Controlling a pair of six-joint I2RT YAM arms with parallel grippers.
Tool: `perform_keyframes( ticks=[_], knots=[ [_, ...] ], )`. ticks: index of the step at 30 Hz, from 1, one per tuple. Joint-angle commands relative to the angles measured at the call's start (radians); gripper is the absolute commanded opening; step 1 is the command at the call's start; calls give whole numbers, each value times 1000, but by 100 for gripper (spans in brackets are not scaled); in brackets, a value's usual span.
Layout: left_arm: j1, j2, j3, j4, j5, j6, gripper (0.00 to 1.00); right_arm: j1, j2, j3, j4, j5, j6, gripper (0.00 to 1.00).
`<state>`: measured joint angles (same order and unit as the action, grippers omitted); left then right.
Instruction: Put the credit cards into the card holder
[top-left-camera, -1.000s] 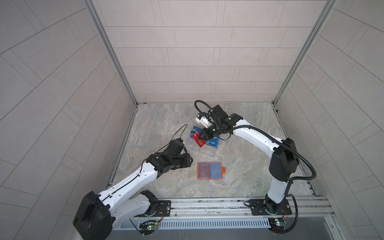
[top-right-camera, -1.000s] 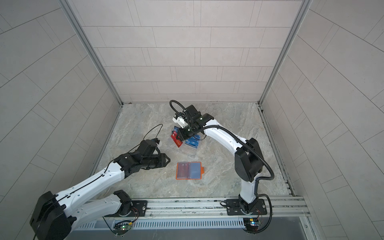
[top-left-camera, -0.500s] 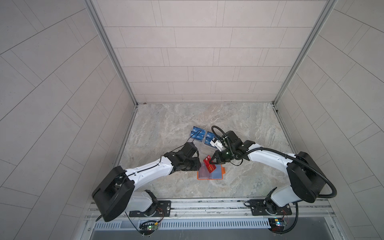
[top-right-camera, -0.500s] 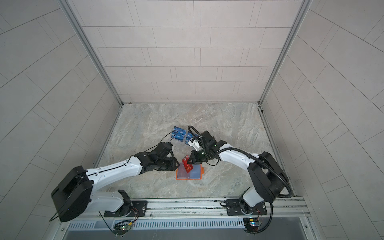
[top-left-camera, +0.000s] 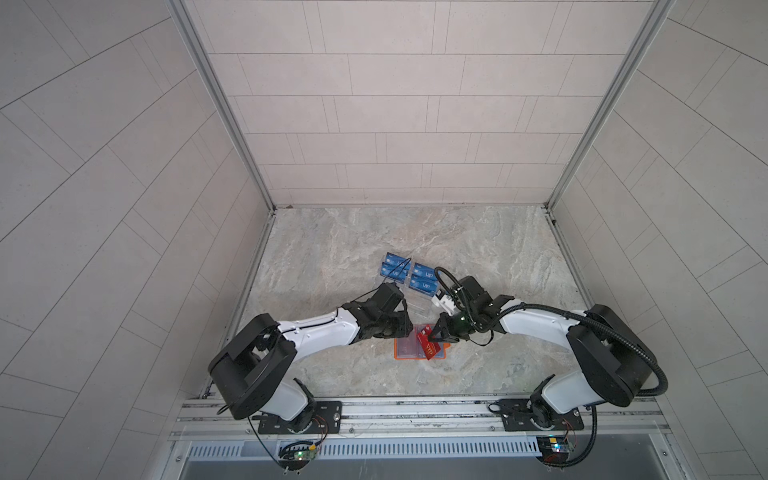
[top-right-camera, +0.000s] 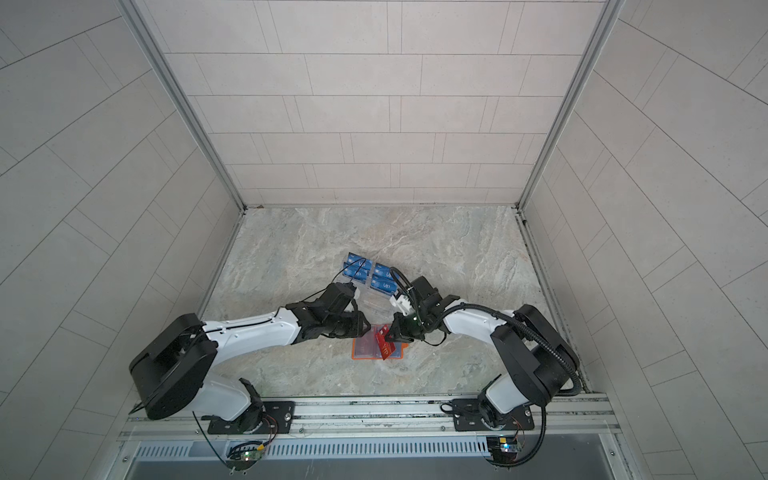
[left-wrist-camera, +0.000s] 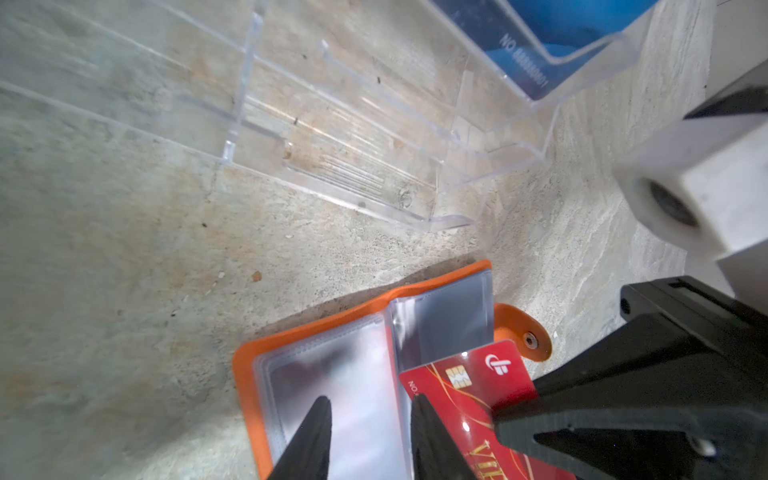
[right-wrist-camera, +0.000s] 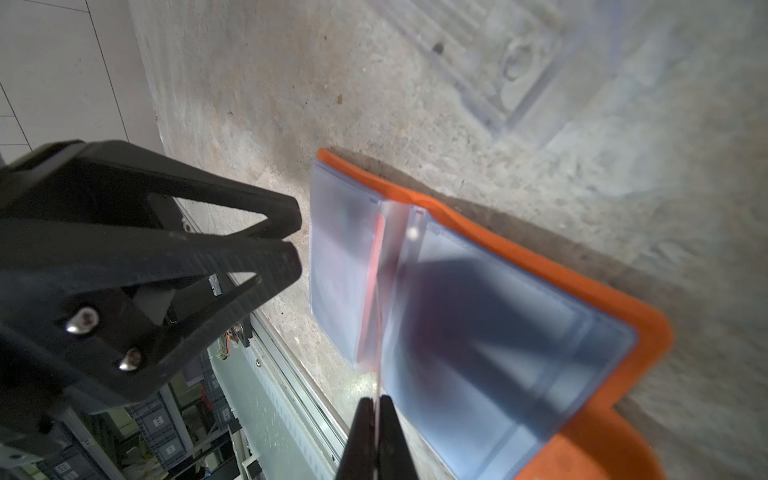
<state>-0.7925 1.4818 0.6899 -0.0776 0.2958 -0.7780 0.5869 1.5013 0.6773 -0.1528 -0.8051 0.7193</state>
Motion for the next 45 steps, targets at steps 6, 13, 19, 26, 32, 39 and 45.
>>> perform_keyframes(
  ticks=[6,13,19,26,32,39,45],
  knots=[
    [-3,14,-41,27,2,-12,35,-1,-10,-10,38,-2,26,0],
    [-2,17,-51,20,2,-9,35,-2,6,-12,39,-6,20,0],
    [-4,19,-58,24,3,-14,36,-2,26,-14,48,-6,14,0],
    [-3,28,-71,38,11,-18,36,-1,58,-19,80,-16,20,0],
    [-3,21,-80,39,9,-20,36,-1,71,-20,88,-18,24,0],
    [-4,17,-89,45,8,-25,36,-2,32,-35,22,-5,18,0],
    [-3,18,-89,45,9,-23,36,3,8,-48,3,-8,19,0]
  ],
)
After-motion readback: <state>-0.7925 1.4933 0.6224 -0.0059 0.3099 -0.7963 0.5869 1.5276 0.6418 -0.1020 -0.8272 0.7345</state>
